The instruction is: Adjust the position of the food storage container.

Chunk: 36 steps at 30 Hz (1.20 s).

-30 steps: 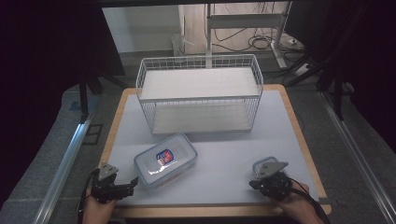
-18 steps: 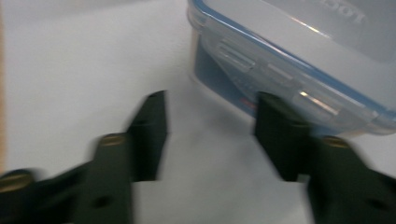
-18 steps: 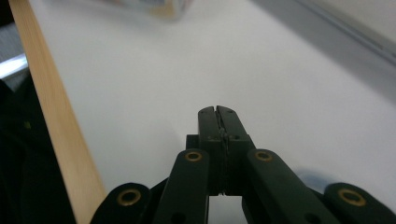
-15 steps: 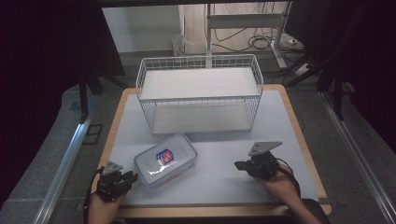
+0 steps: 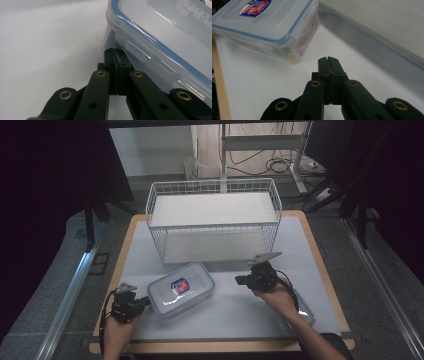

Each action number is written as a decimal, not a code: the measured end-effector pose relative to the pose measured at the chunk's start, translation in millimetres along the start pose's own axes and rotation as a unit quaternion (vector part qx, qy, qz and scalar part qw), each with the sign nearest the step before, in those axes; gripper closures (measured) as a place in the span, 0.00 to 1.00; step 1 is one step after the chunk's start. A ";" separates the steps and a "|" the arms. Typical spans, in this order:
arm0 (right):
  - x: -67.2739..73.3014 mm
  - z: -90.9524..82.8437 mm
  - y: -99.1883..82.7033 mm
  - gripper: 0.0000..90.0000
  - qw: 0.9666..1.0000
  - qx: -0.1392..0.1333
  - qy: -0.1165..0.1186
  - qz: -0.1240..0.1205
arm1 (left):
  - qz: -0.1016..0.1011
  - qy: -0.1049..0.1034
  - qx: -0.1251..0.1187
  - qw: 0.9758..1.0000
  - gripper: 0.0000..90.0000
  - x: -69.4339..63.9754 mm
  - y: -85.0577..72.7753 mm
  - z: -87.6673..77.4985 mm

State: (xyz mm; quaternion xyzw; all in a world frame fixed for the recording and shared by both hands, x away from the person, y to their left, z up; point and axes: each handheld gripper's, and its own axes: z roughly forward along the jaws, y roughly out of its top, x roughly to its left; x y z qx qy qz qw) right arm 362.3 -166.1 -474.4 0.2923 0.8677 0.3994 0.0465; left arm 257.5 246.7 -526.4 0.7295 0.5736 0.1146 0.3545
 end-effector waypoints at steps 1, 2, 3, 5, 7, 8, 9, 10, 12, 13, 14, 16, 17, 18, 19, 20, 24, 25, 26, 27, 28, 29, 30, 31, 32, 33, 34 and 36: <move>-3.0 4.9 3.1 0.99 1.000 0.001 -0.005 0.002 | 0.001 -0.002 0.001 1.000 1.00 -1.3 6.2 5.9; -3.0 4.9 3.1 0.99 1.000 0.001 -0.005 0.002 | 0.001 -0.002 0.001 1.000 1.00 -1.3 6.2 5.9; -4.4 6.6 4.1 0.99 1.000 0.002 -0.007 0.003 | 0.004 -0.002 0.002 1.000 1.00 -2.4 9.7 9.0; -8.4 12.7 6.4 0.99 1.000 0.005 -0.012 0.006 | 0.012 -0.006 0.005 1.000 1.00 -6.5 21.5 20.0; -9.8 15.2 7.2 0.99 1.000 0.006 -0.017 0.011 | 0.019 -0.010 0.006 1.000 1.00 -9.8 29.7 27.4; -10.0 16.1 7.5 0.99 1.000 0.007 -0.019 0.013 | 0.019 -0.010 0.006 1.000 1.00 -9.8 29.7 27.4; -9.7 16.6 7.5 0.99 1.000 0.008 -0.022 0.013 | 0.022 -0.011 0.007 1.000 1.00 -11.8 33.7 31.2; -9.4 16.8 7.4 0.99 1.000 0.008 -0.026 0.013 | 0.027 -0.015 0.007 0.999 1.00 -16.3 40.7 38.3; -9.6 16.9 7.2 0.99 1.000 0.008 -0.028 0.012 | 0.030 -0.017 0.006 0.999 1.00 -18.8 44.4 42.4; -10.0 16.8 7.0 0.99 0.999 0.009 -0.029 0.014 | 0.032 -0.019 0.007 0.999 1.00 -20.6 47.1 45.1; -10.8 16.8 6.9 0.98 0.999 0.010 -0.035 0.014 | 0.036 -0.021 0.005 0.999 1.00 -23.7 51.2 49.7; -11.5 16.8 6.8 0.98 0.999 0.011 -0.036 0.015 | 0.037 -0.025 0.006 0.999 1.00 -26.0 53.7 52.6; -12.3 17.0 6.5 0.97 0.999 0.011 -0.036 0.016 | 0.038 -0.023 0.004 0.999 1.00 -28.6 55.9 55.2; -12.8 16.8 6.2 0.97 0.999 0.013 -0.044 0.016 | 0.039 -0.022 0.003 0.999 1.00 -29.8 57.1 56.4; -13.2 16.3 6.0 0.97 0.999 0.015 -0.049 0.015 | 0.039 -0.022 0.002 0.999 1.00 -31.1 58.3 57.9; -15.2 14.4 5.2 0.98 0.998 0.015 -0.050 0.021 | 0.036 -0.026 0.001 0.999 1.00 -32.2 60.0 60.0; -16.2 11.3 3.7 0.99 0.998 0.018 -0.050 0.025 | 0.035 -0.026 0.000 0.999 1.00 -35.0 60.6 61.6; -15.9 10.2 3.0 0.99 0.998 0.020 -0.050 0.026 | 0.035 -0.026 0.000 0.999 1.00 -35.9 60.4 61.7; -14.9 9.0 2.2 0.99 0.998 0.021 -0.050 0.025 | 0.034 -0.027 0.000 0.999 1.00 -36.4 60.2 61.6; -14.5 8.1 1.7 0.99 0.998 0.022 -0.051 0.024 | 0.035 -0.026 -0.001 0.999 1.00 -37.2 59.8 61.7; -13.5 7.0 0.9 0.99 0.998 0.023 -0.051 0.024 | 0.035 -0.025 -0.001 0.999 1.00 -38.4 59.5 61.8; -12.9 5.9 -0.1 0.99 0.998 0.024 -0.052 0.023 | 0.036 -0.024 0.000 0.999 1.00 -39.8 59.4 61.9; -12.1 4.4 -1.3 0.99 0.998 0.025 -0.053 0.023 | 0.038 -0.025 0.001 0.999 1.00 -40.4 59.4 62.0; -11.3 3.3 -2.0 0.99 0.998 0.026 -0.054 0.023 | 0.039 -0.026 0.000 0.999 1.00 -41.9 59.4 62.5; -9.3 -0.2 -4.6 1.00 0.998 0.028 -0.057 0.020 | 0.040 -0.026 0.000 0.999 1.00 -43.3 59.5 63.0; -9.3 -0.2 -4.6 1.00 0.998 0.028 -0.057 0.020 | 0.042 -0.026 0.001 0.999 1.00 -44.7 59.7 63.3; -8.3 -2.3 -6.1 1.00 0.998 0.030 -0.057 0.020 | 0.043 -0.026 -0.001 0.999 1.00 -46.5 59.9 64.0; -6.4 -7.1 -9.8 1.00 0.998 0.033 -0.056 0.020 | 0.047 -0.028 -0.001 0.999 1.00 -49.1 60.2 65.0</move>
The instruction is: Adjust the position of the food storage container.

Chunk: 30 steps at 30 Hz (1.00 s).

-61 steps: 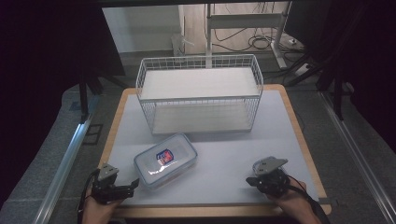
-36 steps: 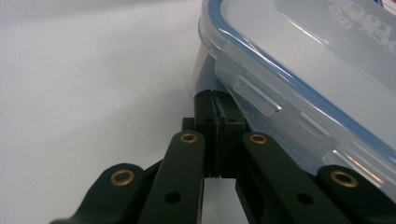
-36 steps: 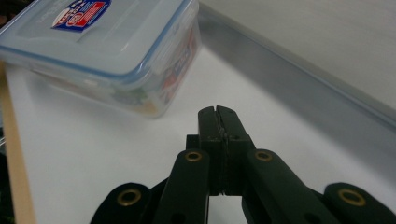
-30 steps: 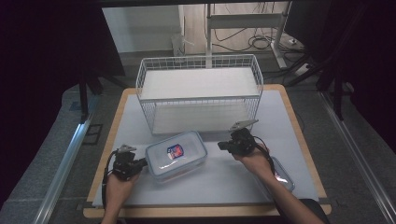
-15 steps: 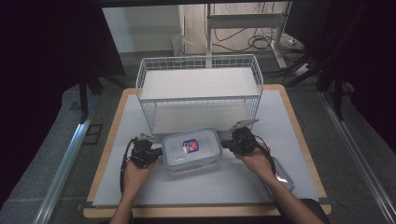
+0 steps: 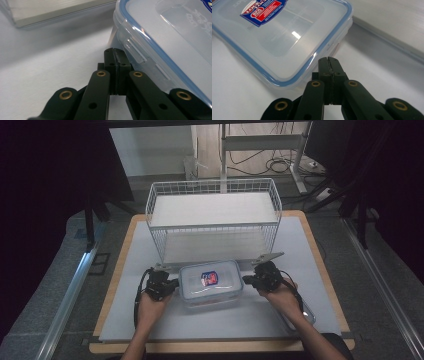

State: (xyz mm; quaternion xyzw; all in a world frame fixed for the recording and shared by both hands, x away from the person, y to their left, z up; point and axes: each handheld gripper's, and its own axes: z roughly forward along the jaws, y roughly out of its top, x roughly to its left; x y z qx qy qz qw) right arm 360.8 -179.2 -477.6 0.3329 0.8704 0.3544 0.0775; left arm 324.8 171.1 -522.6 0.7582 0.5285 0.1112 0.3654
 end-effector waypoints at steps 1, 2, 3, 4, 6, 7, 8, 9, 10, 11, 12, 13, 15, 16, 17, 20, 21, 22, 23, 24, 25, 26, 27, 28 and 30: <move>1.5 -4.2 -3.7 1.00 1.000 0.002 0.001 0.001 | 0.001 -0.003 0.001 1.000 1.00 -1.3 0.5 0.6; 2.1 -5.6 -5.1 1.00 1.000 0.003 0.001 0.001 | 0.004 -0.004 0.001 1.000 1.00 -3.3 0.8 1.3; 3.1 -7.4 -6.8 1.00 1.000 0.004 0.000 0.000 | 0.004 -0.005 0.001 1.000 1.00 -4.7 0.9 1.7; 3.1 -7.4 -6.8 1.00 1.000 0.004 0.000 0.000 | 0.004 -0.005 0.001 1.000 1.00 -4.7 0.9 1.7; 4.9 -11.2 -10.3 1.00 1.000 0.006 0.002 -0.001 | 0.007 -0.006 0.002 1.000 1.00 -6.6 1.1 2.0; 6.3 -12.9 -12.2 1.00 1.000 0.006 0.002 -0.001 | 0.009 -0.008 0.004 1.000 1.00 -7.8 1.0 2.2; 7.2 -15.2 -14.8 1.00 1.000 0.006 0.002 -0.003 | 0.010 -0.008 0.005 1.000 1.00 -8.7 1.0 2.2; 7.7 -16.4 -16.4 1.00 1.000 0.005 0.002 -0.002 | 0.010 -0.008 0.004 1.000 1.00 -10.3 0.9 2.6; 8.5 -18.2 -18.4 1.00 1.000 0.005 0.004 0.000 | 0.012 -0.008 0.006 1.000 1.00 -11.9 1.0 2.6; 9.1 -20.0 -20.5 1.00 1.000 0.004 0.004 -0.001 | 0.014 -0.008 0.009 1.000 1.00 -15.1 0.9 2.6; 10.3 -22.7 -23.6 1.00 1.000 0.004 0.003 -0.002 | 0.016 -0.007 0.009 1.000 1.00 -17.0 0.7 2.9; 10.9 -24.2 -25.1 1.00 1.000 0.004 0.002 -0.001 | 0.018 -0.006 0.009 1.000 1.00 -18.8 0.7 3.0; 11.2 -27.0 -28.6 0.99 1.000 0.002 0.002 -0.002 | 0.026 -0.007 0.011 1.000 1.00 -21.6 0.8 3.7; 10.4 -28.5 -30.6 0.99 1.000 0.001 0.005 -0.002 | 0.027 -0.008 0.011 1.000 1.00 -21.7 0.9 4.0; 9.8 -28.9 -31.5 0.99 1.000 -0.001 0.007 -0.001 | 0.030 -0.009 0.011 0.999 1.00 -21.5 1.0 4.0; 8.0 -28.2 -32.0 0.98 1.000 -0.001 0.004 -0.015 | 0.051 0.000 0.011 0.999 0.93 -20.9 -0.5 2.7; 8.0 -28.2 -32.0 0.98 1.000 -0.001 0.004 -0.015 | 0.061 0.003 0.013 0.998 0.93 -20.1 -1.2 0.5; 8.0 -29.1 -32.7 0.97 1.000 0.000 -0.005 -0.023 | 0.061 0.006 0.008 0.998 0.89 -19.8 -2.2 -2.4; 8.0 -29.1 -32.7 0.97 1.000 0.000 -0.005 -0.023 | 0.063 0.012 0.003 0.998 0.89 -19.5 -3.1 -6.1; 7.2 -30.5 -33.0 0.96 1.000 -0.003 0.000 -0.023 | 0.066 0.018 -0.002 0.998 0.88 -19.5 -4.4 -10.0; 5.8 -33.4 -32.8 0.94 1.000 -0.011 0.000 -0.024 | 0.071 0.022 -0.013 0.997 0.82 -18.0 -8.0 -18.3; 5.8 -33.4 -32.8 0.94 1.000 -0.011 0.000 -0.024 | 0.071 0.022 -0.013 0.997 0.78 -18.0 -8.0 -18.3; 4.9 -36.4 -32.6 0.91 1.000 -0.017 0.001 -0.025 | 0.078 0.023 -0.023 0.996 0.72 -15.6 -13.9 -25.8; 4.9 -36.4 -32.6 0.91 1.000 -0.017 0.001 -0.025 | 0.078 0.023 -0.023 0.996 0.68 -15.6 -13.9 -25.8; 4.8 -38.2 -33.2 0.88 0.999 -0.021 0.002 -0.026 | 0.084 0.032 -0.027 0.996 0.61 -12.4 -19.3 -32.5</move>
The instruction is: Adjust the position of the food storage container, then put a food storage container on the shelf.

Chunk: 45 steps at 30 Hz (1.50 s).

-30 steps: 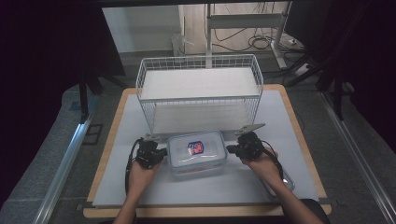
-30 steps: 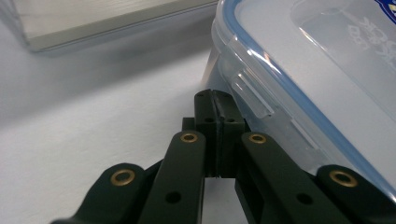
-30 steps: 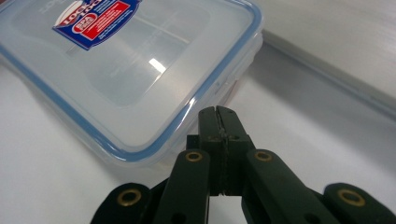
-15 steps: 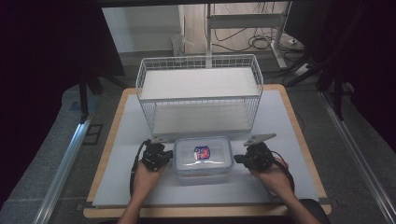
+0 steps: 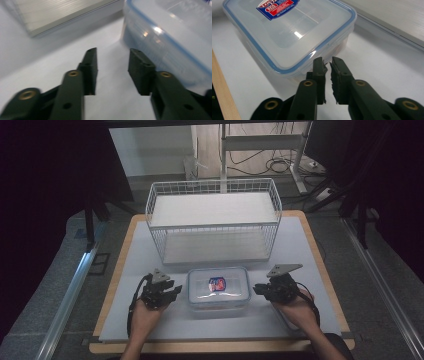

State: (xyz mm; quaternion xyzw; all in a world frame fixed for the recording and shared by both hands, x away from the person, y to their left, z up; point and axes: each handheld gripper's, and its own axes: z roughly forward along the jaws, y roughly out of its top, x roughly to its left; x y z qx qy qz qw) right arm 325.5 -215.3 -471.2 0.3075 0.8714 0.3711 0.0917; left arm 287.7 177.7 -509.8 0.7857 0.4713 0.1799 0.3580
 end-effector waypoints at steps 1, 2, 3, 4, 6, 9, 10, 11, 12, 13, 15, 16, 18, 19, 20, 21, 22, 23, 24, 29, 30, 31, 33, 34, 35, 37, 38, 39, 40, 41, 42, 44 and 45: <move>0.0 -0.8 -0.5 0.87 1.000 0.000 -0.001 -0.002 | -0.002 0.002 -0.004 1.000 0.61 1.4 -2.6 -3.5; 0.1 -1.4 -1.0 0.85 1.000 -0.002 -0.001 -0.003 | -0.007 0.000 -0.009 1.000 0.56 3.7 -5.2 -7.9; -0.6 -3.1 -2.1 0.79 1.000 -0.006 -0.003 -0.004 | -0.014 -0.002 -0.017 1.000 0.47 6.8 -8.0 -13.6; -0.8 -3.7 -2.5 0.78 1.000 -0.007 -0.004 -0.004 | -0.014 -0.002 -0.017 1.000 0.44 6.8 -8.0 -13.6; -1.4 -4.5 -3.1 0.75 1.000 -0.011 -0.004 -0.005 | -0.019 -0.006 -0.027 0.999 0.40 8.9 -11.0 -18.6; -3.7 -7.2 -5.1 0.64 1.000 -0.018 -0.006 -0.002 | -0.024 -0.012 -0.036 0.999 0.28 10.1 -14.3 -22.6; -4.7 -8.3 -6.1 0.60 1.000 -0.019 -0.006 -0.002 | -0.024 -0.010 -0.037 0.999 0.24 9.8 -14.7 -23.3; -5.7 -9.0 -7.5 0.55 1.000 -0.021 -0.008 -0.002 | -0.022 -0.014 -0.035 0.999 0.22 9.7 -14.7 -23.5; -7.9 -10.4 -10.7 0.48 1.000 -0.024 -0.010 -0.001 | -0.019 -0.019 -0.031 0.999 0.16 9.3 -14.4 -23.3; -7.9 -10.4 -10.7 0.48 1.000 -0.024 -0.010 -0.001 | -0.014 -0.021 -0.026 0.999 0.16 8.3 -13.9 -23.1; -9.9 -12.1 -14.0 0.43 1.000 -0.028 -0.011 0.003 | -0.004 -0.018 -0.023 1.000 0.12 5.7 -13.6 -22.1; -11.1 -13.2 -15.6 0.41 0.999 -0.030 -0.010 0.006 | -0.004 -0.021 -0.022 1.000 0.09 5.0 -13.4 -21.5; -12.9 -14.1 -17.3 0.38 0.999 -0.032 -0.011 0.006 | 0.000 -0.021 -0.020 1.000 0.07 4.1 -13.3 -20.8; -13.6 -14.4 -17.7 0.37 0.999 -0.032 -0.012 0.007 | 0.000 -0.022 -0.022 1.000 0.07 3.9 -13.5 -20.7; -14.2 -14.4 -17.6 0.36 0.999 -0.033 -0.013 0.009 | 0.000 -0.024 -0.025 0.999 0.06 3.8 -13.7 -20.6; -14.6 -14.2 -17.3 0.36 0.999 -0.034 -0.012 0.011 | 0.000 -0.023 -0.027 0.999 0.06 3.9 -13.9 -21.0; -14.6 -14.0 -17.1 0.35 0.999 -0.035 -0.010 0.011 | 0.000 -0.024 -0.029 0.999 0.06 4.0 -14.1 -21.3; -14.0 -13.8 -17.1 0.35 0.999 -0.035 -0.010 0.011 | -0.002 -0.023 -0.033 0.999 0.05 4.2 -14.5 -21.6; -13.2 -13.2 -17.3 0.34 0.999 -0.034 -0.013 0.007 | -0.003 -0.023 -0.034 0.999 0.05 4.5 -14.7 -21.8; -10.8 -12.1 -16.3 0.35 0.999 -0.031 -0.011 0.005 | 0.001 -0.026 -0.048 0.998 0.04 5.2 -15.0 -23.3; -10.6 -12.1 -16.1 0.35 0.999 -0.032 -0.010 0.006 | 0.005 -0.026 -0.050 0.998 0.03 4.9 -15.1 -23.6; -10.7 -12.0 -16.0 0.35 0.999 -0.032 -0.010 0.008 | 0.008 -0.025 -0.052 0.998 0.03 4.7 -15.1 -23.7; -11.5 -11.6 -16.4 0.35 0.999 -0.031 -0.008 0.010 | 0.013 -0.018 -0.050 0.998 0.03 4.7 -15.1 -23.7; -11.9 -11.3 -16.7 0.35 0.999 -0.030 -0.008 0.010 | 0.012 -0.016 -0.046 0.999 0.03 4.9 -14.9 -23.9; -12.1 -11.0 -16.9 0.35 0.999 -0.030 -0.009 0.011 | 0.008 -0.016 -0.040 0.999 0.03 5.1 -14.3 -24.1; -12.5 -11.0 -16.4 0.34 0.999 -0.029 -0.007 0.014 | -0.005 -0.022 -0.029 0.999 0.05 6.1 -12.3 -25.1; -12.8 -10.6 -15.9 0.33 0.999 -0.031 -0.004 0.014 | -0.015 -0.031 -0.025 0.999 0.05 6.2 -10.9 -25.3; -12.5 -10.3 -15.0 0.32 0.999 -0.029 -0.001 0.016 | -0.026 -0.046 -0.023 0.998 0.05 5.7 -9.2 -25.5; -12.1 -9.5 -13.7 0.31 0.999 -0.029 0.005 0.018 | -0.030 -0.057 -0.022 0.998 0.05 5.3 -7.5 -25.7; -11.5 -8.6 -12.2 0.30 0.999 -0.028 0.009 0.022 | -0.036 -0.072 -0.020 0.997 0.05 4.0 -5.0 -25.4; -10.7 -6.7 -10.1 0.28 0.999 -0.027 0.014 0.024 | -0.040 -0.086 -0.017 0.995 0.04 2.6 -2.7 -25.0; -9.1 -2.8 -6.1 0.26 0.999 -0.024 0.024 0.025 | -0.047 -0.106 -0.015 0.993 0.03 0.1 1.7 -23.1; -8.5 -1.0 -4.4 0.25 0.999 -0.022 0.027 0.025 | -0.052 -0.115 -0.012 0.992 0.03 -1.5 4.2 -21.2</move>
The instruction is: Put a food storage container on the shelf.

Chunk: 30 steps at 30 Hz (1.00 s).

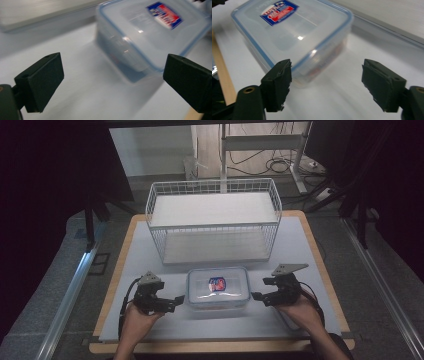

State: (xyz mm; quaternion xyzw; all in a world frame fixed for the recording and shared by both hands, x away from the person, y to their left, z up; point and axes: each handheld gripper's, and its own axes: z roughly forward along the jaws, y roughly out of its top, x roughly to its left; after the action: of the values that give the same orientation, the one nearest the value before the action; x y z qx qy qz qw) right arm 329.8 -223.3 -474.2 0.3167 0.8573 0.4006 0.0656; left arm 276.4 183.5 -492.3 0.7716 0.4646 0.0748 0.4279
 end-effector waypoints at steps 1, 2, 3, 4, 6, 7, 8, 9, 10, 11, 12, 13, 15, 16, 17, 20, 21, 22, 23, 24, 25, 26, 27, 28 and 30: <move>0.8 2.6 2.2 0.24 1.000 0.003 0.005 0.001 | -0.001 -0.005 0.004 1.000 0.04 -0.9 1.5 2.2; 1.1 4.8 3.8 0.22 1.000 0.006 0.008 0.001 | -0.001 -0.009 0.011 1.000 0.04 -2.1 3.3 5.3; 1.4 7.4 5.9 0.22 1.000 0.009 0.014 0.006 | 0.000 -0.011 0.014 1.000 0.04 -3.0 4.8 8.3; 1.2 10.0 7.9 0.21 1.000 0.012 0.019 0.010 | -0.002 -0.016 0.017 1.000 0.05 -3.1 6.3 11.5; 0.6 15.6 11.4 0.20 0.999 0.020 0.023 0.016 | -0.006 -0.033 0.026 0.999 0.07 -0.7 9.0 18.0; -0.2 18.8 13.0 0.19 0.999 0.027 0.027 0.023 | -0.010 -0.041 0.026 0.999 0.08 1.1 10.3 21.4; -1.3 22.0 14.5 0.17 0.998 0.031 0.033 0.032 | -0.017 -0.051 0.028 0.998 0.09 2.2 11.5 24.7; -2.7 25.0 16.2 0.16 0.998 0.037 0.040 0.042 | -0.022 -0.063 0.032 0.997 0.11 3.3 13.4 29.3; -4.4 28.8 18.5 0.16 0.997 0.043 0.050 0.051 | -0.023 -0.067 0.033 0.997 0.12 3.5 14.6 31.9; -5.0 31.1 20.0 0.15 0.996 0.046 0.054 0.057 | -0.024 -0.070 0.035 0.997 0.12 3.7 16.0 35.0; -5.9 34.2 21.8 0.15 0.995 0.050 0.060 0.063 | -0.026 -0.077 0.040 0.996 0.12 3.8 17.5 38.0; -6.9 37.2 23.6 0.14 0.994 0.055 0.066 0.070 | -0.029 -0.084 0.044 0.995 0.13 4.0 18.8 40.9; -9.4 46.1 27.9 0.13 0.989 0.072 0.089 0.094 | -0.038 -0.102 0.050 0.993 0.13 4.6 20.5 46.8; -9.7 48.5 29.1 0.13 0.987 0.079 0.097 0.104 | -0.050 -0.110 0.054 0.991 0.12 4.4 21.4 51.6; -9.7 48.5 29.1 0.13 0.987 0.079 0.097 0.104 | -0.050 -0.110 0.054 0.991 0.10 4.4 21.4 51.6; -9.7 54.6 31.3 0.11 0.983 0.091 0.109 0.120 | -0.067 -0.124 0.058 0.988 0.11 6.5 21.0 54.4; -9.8 55.4 32.1 0.11 0.982 0.096 0.109 0.122 | -0.066 -0.123 0.059 0.988 0.11 6.2 20.9 54.1; -9.8 55.3 32.5 0.11 0.982 0.097 0.109 0.122 | -0.066 -0.121 0.061 0.989 0.12 5.5 21.1 53.4; -9.7 54.4 32.6 0.13 0.982 0.098 0.109 0.122 | -0.066 -0.121 0.064 0.988 0.12 4.7 21.3 52.7; -9.6 53.4 32.2 0.15 0.982 0.097 0.111 0.122 | -0.062 -0.120 0.068 0.989 0.12 4.4 21.3 51.2; -9.4 52.0 31.3 0.16 0.981 0.097 0.114 0.125 | -0.061 -0.118 0.068 0.989 0.13 3.5 20.9 50.3; -9.3 51.1 30.4 0.17 0.980 0.096 0.115 0.128 | -0.058 -0.118 0.068 0.989 0.13 2.9 20.2 49.1; -9.7 49.9 28.7 0.19 0.980 0.093 0.118 0.131 | -0.059 -0.117 0.068 0.989 0.14 2.2 19.7 48.3; -9.7 49.1 27.7 0.20 0.979 0.091 0.120 0.134 | -0.055 -0.117 0.066 0.989 0.14 1.6 18.6 46.9; -10.1 47.2 25.3 0.23 0.979 0.085 0.126 0.139 | -0.059 -0.119 0.059 0.989 0.16 1.4 16.6 42.8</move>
State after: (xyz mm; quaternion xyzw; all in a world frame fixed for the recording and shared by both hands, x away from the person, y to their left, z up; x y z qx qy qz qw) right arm 367.4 -186.8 -488.8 0.3840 0.8373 0.3683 -0.1258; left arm 309.9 155.9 -507.2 0.7703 0.4584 -0.0704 0.4376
